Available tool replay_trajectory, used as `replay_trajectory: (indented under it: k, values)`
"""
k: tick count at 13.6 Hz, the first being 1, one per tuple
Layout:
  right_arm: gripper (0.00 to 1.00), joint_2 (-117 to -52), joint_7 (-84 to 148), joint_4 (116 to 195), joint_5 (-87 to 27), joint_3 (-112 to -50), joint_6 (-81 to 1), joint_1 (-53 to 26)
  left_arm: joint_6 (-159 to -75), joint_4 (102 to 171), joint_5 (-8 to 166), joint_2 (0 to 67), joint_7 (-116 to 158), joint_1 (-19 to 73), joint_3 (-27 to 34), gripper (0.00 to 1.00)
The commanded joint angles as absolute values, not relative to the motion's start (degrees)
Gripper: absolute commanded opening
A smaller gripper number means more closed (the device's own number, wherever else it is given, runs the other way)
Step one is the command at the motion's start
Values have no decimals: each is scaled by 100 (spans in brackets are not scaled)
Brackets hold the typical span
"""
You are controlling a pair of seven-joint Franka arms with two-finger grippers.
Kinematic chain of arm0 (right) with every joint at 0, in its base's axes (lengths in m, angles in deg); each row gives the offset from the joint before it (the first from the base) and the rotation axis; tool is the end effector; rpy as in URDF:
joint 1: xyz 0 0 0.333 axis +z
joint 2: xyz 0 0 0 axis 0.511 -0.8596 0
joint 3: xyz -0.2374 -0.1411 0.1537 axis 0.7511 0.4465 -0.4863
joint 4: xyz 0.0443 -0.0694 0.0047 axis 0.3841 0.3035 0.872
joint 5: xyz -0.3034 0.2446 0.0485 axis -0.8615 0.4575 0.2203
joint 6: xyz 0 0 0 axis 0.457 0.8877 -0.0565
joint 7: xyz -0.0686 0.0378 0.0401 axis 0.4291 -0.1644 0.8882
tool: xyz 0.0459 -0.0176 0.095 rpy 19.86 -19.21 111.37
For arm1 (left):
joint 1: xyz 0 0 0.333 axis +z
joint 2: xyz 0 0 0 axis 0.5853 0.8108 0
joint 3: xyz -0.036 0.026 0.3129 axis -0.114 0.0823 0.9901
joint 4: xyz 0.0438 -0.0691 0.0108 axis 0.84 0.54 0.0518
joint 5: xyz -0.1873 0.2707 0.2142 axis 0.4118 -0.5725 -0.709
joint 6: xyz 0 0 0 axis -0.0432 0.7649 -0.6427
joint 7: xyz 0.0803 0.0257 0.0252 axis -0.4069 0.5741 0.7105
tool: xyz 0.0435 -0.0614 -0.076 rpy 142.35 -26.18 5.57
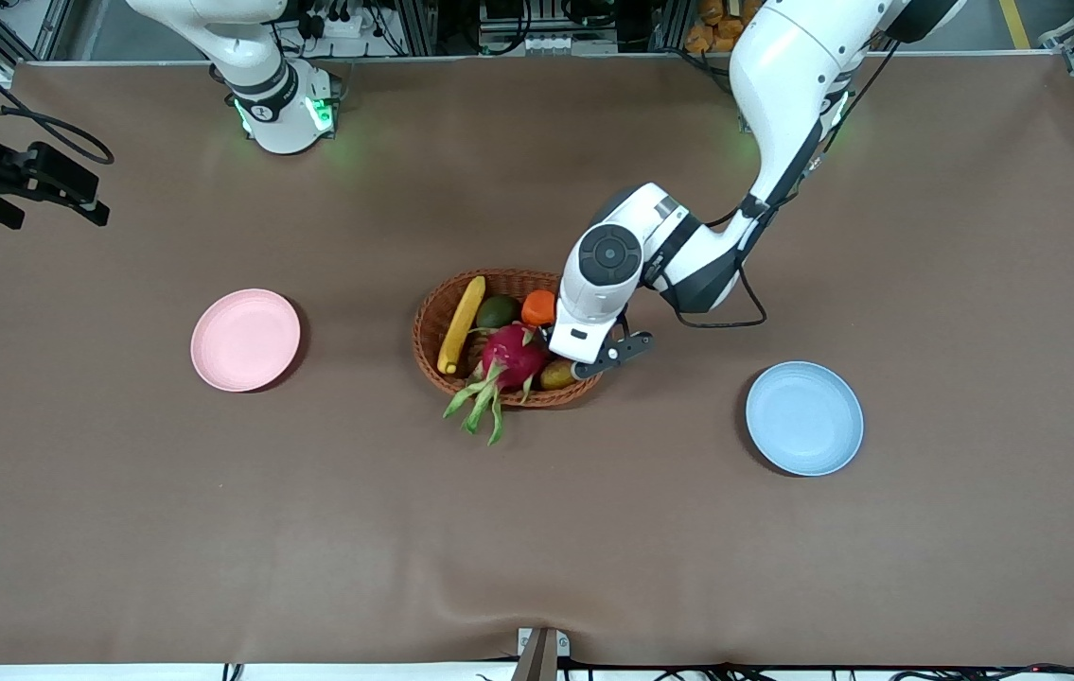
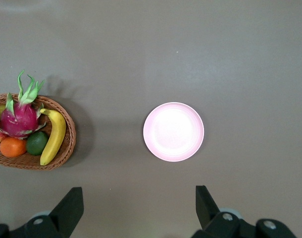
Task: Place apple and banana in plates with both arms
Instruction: 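Reach the left gripper down to the red apple in the basket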
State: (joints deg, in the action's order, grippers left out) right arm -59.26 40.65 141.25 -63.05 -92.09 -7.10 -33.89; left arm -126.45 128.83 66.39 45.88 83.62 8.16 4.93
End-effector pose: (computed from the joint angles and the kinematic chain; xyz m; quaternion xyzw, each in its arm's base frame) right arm 0.5308 0.0329 0.6729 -0.9995 0.0030 0.0043 0.0299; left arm 0.5143 -0.4627 0.2558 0.9732 0.2203 -0.0617 0.0236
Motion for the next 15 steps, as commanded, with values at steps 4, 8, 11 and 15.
replay_trajectory:
  k: [4,8,11,15]
  values:
    - [100,-5976,4074,14022,-6396,-9245,-661,-3424,-12670,12655,6490,4825,8608,708,555,100]
    - [100,-5985,4074,14031,-6396,-9245,-661,-3433,-12722,12628,6481,4904,8617,647,555,95]
    - [100,-5985,4074,14031,-6396,-9245,-661,-3424,-12784,12628,6481,4957,8617,647,555,93]
    - [100,-5985,4082,14031,-6396,-9245,-661,-3424,-12784,12637,6438,4966,8617,647,564,87]
